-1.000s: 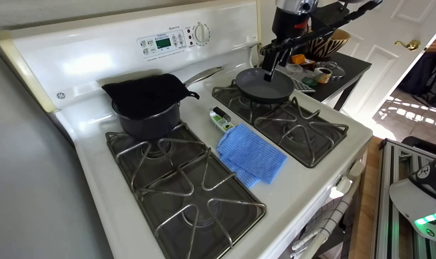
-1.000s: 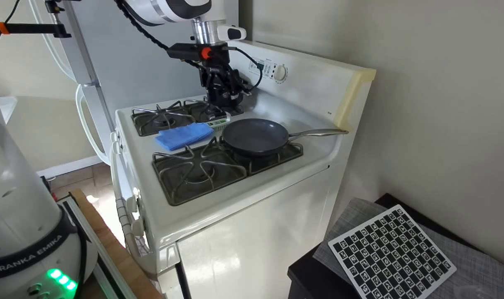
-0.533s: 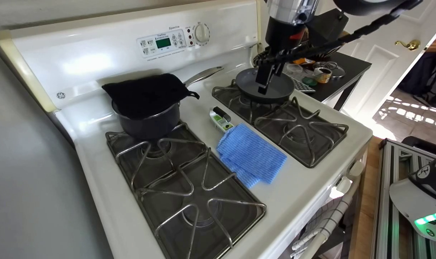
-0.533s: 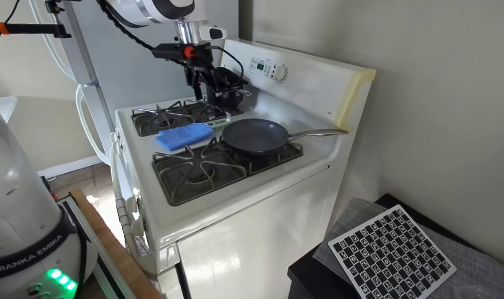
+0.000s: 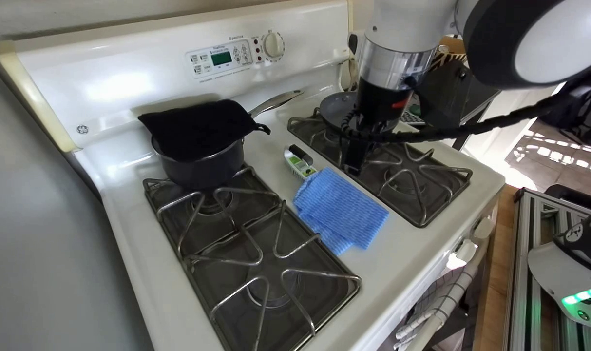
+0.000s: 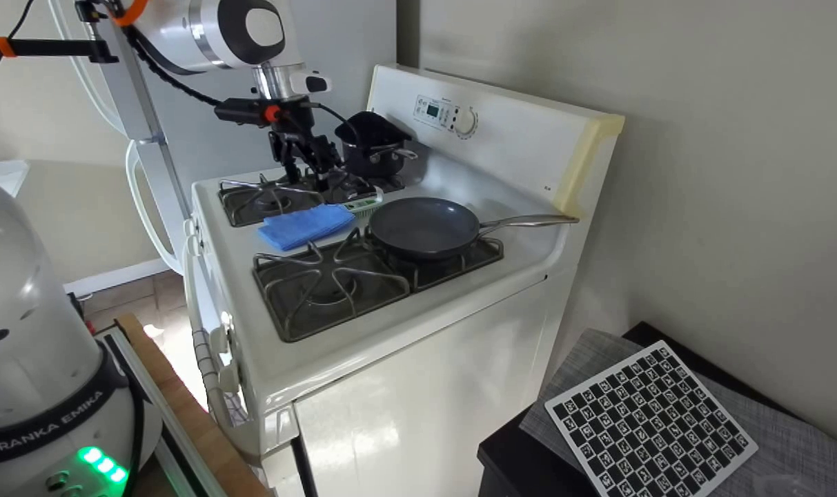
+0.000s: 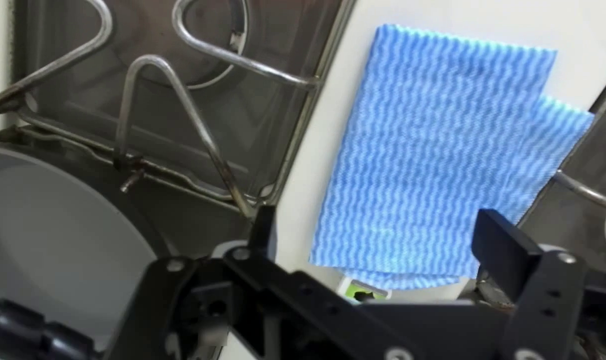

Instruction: Lift the blue tower from the stove, use it to wipe the top of the stove and then put it back on the stove

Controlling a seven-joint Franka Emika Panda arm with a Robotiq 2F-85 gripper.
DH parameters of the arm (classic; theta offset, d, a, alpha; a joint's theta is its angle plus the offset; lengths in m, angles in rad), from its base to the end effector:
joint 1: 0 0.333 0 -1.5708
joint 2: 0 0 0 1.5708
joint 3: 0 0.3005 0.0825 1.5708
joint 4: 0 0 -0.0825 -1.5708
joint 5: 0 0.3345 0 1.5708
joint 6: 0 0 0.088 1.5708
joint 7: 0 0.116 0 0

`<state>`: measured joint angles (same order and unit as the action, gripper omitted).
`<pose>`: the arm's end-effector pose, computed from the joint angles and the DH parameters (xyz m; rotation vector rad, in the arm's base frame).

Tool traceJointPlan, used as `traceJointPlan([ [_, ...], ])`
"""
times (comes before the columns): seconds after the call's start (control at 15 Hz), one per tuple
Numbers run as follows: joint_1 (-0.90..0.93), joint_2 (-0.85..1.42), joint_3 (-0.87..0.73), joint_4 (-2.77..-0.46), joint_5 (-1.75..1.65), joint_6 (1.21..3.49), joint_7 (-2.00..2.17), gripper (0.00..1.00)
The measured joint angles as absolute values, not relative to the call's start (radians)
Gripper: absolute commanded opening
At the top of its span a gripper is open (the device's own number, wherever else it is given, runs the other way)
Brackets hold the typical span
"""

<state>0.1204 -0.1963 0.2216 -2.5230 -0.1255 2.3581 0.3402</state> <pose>0.3911 0.1360 0.3595 3.0203 0.1301 0.1021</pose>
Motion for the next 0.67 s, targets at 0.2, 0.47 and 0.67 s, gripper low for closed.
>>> traceJointPlan([
  [0.2,0.12,-0.171,0.226,-2.561,-0.132,2.447,0.355,1.0],
  [0.47,0.119,-0.119,0.225,-2.596,-0.146,2.559,0.355,1.0],
  [0.67,0.117,-0.072,0.223,-2.605,-0.173,2.651,0.362,1.0],
])
